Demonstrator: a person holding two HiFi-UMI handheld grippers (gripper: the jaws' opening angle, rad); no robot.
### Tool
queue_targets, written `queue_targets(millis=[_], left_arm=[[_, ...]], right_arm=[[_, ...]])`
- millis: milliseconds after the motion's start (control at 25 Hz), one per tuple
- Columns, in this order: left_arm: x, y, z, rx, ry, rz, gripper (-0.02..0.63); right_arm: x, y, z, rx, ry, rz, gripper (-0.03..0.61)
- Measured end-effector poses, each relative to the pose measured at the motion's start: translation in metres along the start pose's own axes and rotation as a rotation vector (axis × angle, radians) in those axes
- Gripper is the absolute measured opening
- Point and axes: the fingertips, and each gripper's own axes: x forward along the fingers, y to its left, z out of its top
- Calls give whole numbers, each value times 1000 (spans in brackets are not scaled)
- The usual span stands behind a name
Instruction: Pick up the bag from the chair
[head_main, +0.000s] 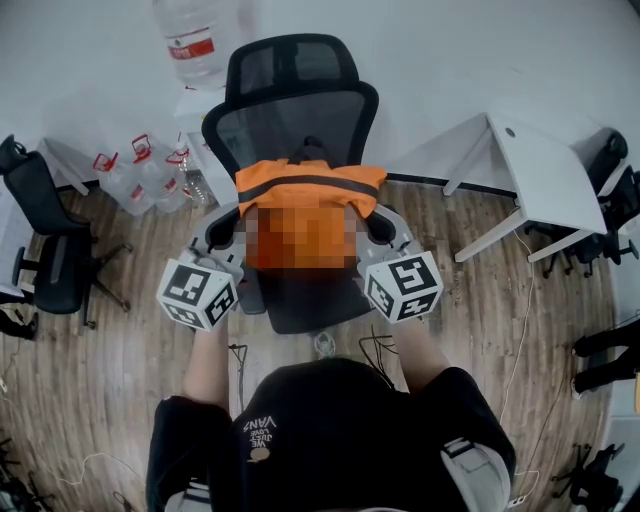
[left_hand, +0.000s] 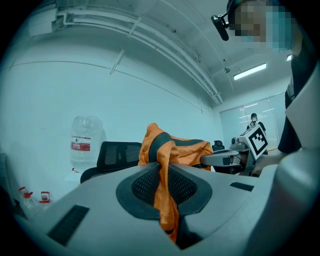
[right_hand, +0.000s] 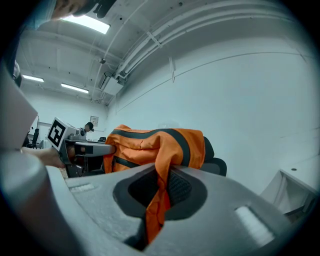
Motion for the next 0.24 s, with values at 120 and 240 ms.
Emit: queue_targets(millis=[120, 240], left_arm=[[2, -1, 1, 2, -2, 0, 40], [3, -2, 2, 5, -2, -1, 41]], right_arm=[[0, -2, 1, -2, -2, 0, 11], [0, -4, 1, -1, -2, -1, 12]])
